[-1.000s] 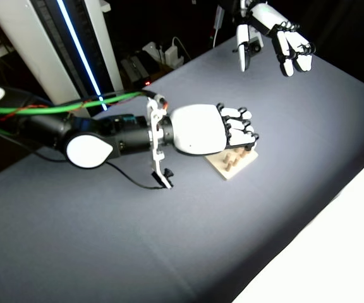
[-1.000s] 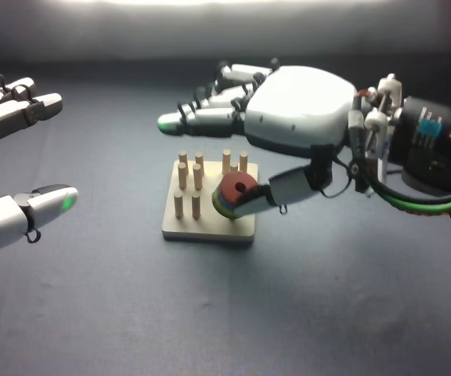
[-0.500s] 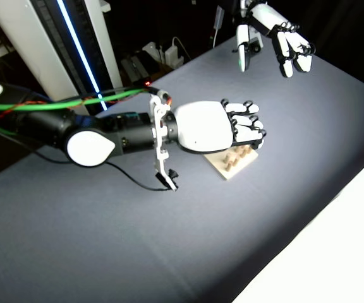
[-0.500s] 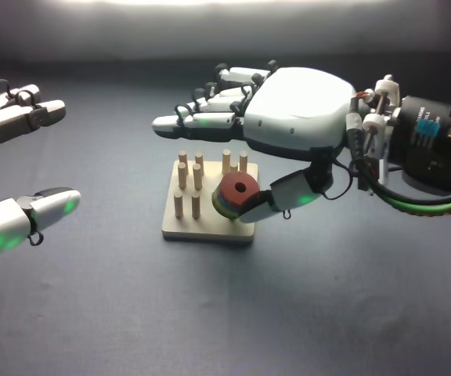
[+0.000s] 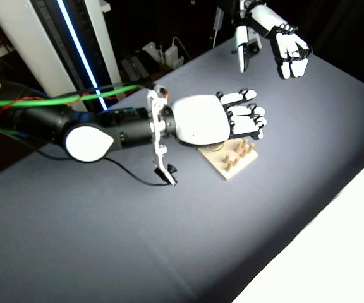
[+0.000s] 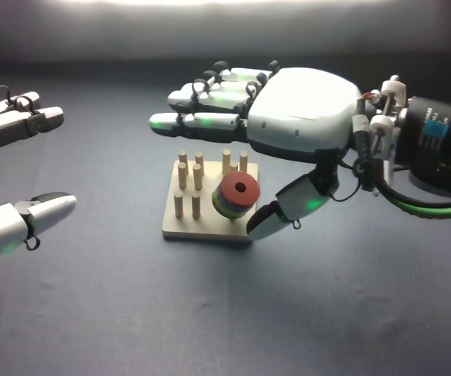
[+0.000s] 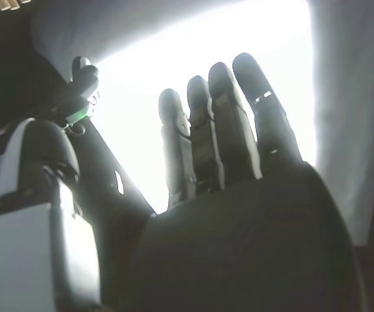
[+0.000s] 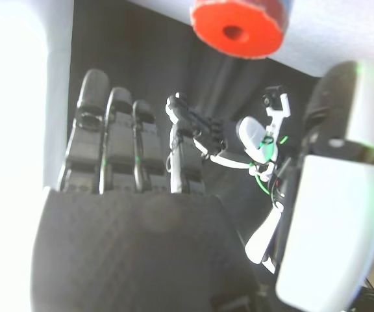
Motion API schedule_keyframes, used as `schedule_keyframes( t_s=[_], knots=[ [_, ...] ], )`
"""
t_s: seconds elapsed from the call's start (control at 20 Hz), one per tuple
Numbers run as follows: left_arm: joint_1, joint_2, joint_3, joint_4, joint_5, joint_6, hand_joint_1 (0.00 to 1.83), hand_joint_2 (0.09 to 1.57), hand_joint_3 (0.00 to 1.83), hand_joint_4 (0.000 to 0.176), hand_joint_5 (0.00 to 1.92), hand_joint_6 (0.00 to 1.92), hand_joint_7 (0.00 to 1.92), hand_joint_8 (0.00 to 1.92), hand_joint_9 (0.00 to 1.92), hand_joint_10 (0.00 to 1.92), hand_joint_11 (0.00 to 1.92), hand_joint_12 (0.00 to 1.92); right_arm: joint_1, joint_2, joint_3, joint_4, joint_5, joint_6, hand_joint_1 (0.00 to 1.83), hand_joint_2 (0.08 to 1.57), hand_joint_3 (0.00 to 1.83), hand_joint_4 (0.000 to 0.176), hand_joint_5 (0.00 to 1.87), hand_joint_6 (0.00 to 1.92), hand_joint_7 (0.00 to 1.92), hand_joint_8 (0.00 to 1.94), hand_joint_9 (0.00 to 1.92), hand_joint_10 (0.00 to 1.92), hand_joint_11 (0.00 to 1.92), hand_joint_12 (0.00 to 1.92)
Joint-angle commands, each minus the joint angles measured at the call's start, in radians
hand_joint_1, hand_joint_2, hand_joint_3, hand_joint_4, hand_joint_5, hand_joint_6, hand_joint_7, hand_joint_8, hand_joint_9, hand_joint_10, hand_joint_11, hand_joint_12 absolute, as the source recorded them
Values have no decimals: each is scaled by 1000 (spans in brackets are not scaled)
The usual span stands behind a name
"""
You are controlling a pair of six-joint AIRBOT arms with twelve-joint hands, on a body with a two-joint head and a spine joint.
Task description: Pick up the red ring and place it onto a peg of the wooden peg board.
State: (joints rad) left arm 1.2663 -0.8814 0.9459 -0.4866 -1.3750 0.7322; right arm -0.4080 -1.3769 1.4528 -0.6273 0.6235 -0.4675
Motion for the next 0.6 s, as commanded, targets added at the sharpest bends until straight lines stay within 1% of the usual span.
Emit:
schedule_keyframes(
  t_s=[0.0, 0.05, 0.1, 0.15, 0.2, 0.25, 0.3, 0.4, 0.45, 0.5, 0.55],
  knots=[
    [-4, 0, -3, 9, -124, -5, 750, 1101, 4, 6, 512, 7, 235, 0, 236, 2, 0, 764, 1, 1, -2, 23, 86, 3, 955, 815, 4, 172, 0, 0, 0, 0, 15, 3, 0, 284],
    [-4, 0, -3, 9, -125, -5, 732, 1098, 2, 0, 530, 8, 231, 0, 250, 5, 0, 799, 0, 1, -1, 18, 77, 3, 975, 822, 4, 175, 0, 0, 0, 0, 16, 4, 0, 265],
    [-4, 0, -4, 9, -126, -6, 744, 1093, 0, 0, 532, 4, 229, 0, 266, 6, 0, 850, 0, 1, 2, 13, 67, 3, 982, 835, 4, 176, 0, 0, 0, 0, 7, 4, 0, 211],
    [-4, 0, -4, 9, -125, -6, 769, 1093, 0, 0, 528, 1, 226, 0, 244, 4, 0, 788, 0, 1, 6, 12, 57, 1, 965, 864, 6, 176, 0, 0, 0, 0, 1, 0, 0, 95],
    [-3, 0, -4, 9, -125, -6, 744, 1094, 0, 2, 512, 0, 233, 1, 243, 3, 0, 747, 0, 1, 11, 12, 49, -1, 916, 880, 4, 176, 0, 0, 0, 0, 0, 0, 0, 28],
    [-3, -1, -4, 9, -125, -6, 737, 1094, 0, 5, 504, 0, 237, 3, 243, 3, 0, 737, 0, 1, 17, 12, 44, -1, 872, 881, 3, 175, 0, 0, 0, 0, 0, 0, 2, 16],
    [-3, -1, -4, 9, -125, -6, 709, 1090, 0, 17, 502, 0, 242, 2, 256, 5, 0, 772, 0, 1, 22, 12, 38, -2, 838, 876, 1, 176, 0, 0, 0, 0, 0, 0, 0, 2],
    [-3, -1, -4, 9, -125, -7, 698, 1092, 0, 22, 500, 1, 245, 1, 264, 5, 0, 793, 0, 0, 32, 12, 14, -21, 762, 850, 0, 170, 0, 0, 0, 0, 0, 0, 0, 0],
    [-3, -1, -4, 9, -125, -7, 697, 1098, 3, 20, 496, 0, 242, 0, 257, 1, 0, 796, 0, 0, 35, 12, 7, -25, 816, 854, 0, 163, 0, 0, 14, 5, 26, 10, 32, 15],
    [-3, -1, -4, 9, -125, -7, 699, 1094, 1, 19, 494, 0, 232, 1, 240, 2, 0, 755, 0, 0, 39, 13, 2, -25, 886, 857, 0, 168, 0, 0, 16, 5, 32, 11, 33, 16],
    [-2, -2, -4, 9, -125, -7, 703, 1093, 0, 8, 499, 1, 236, 1, 234, 0, 0, 723, 0, 0, 44, 14, -1, -25, 889, 859, 0, 174, 0, 0, 2, 0, 20, 5, 29, 15]
  ],
)
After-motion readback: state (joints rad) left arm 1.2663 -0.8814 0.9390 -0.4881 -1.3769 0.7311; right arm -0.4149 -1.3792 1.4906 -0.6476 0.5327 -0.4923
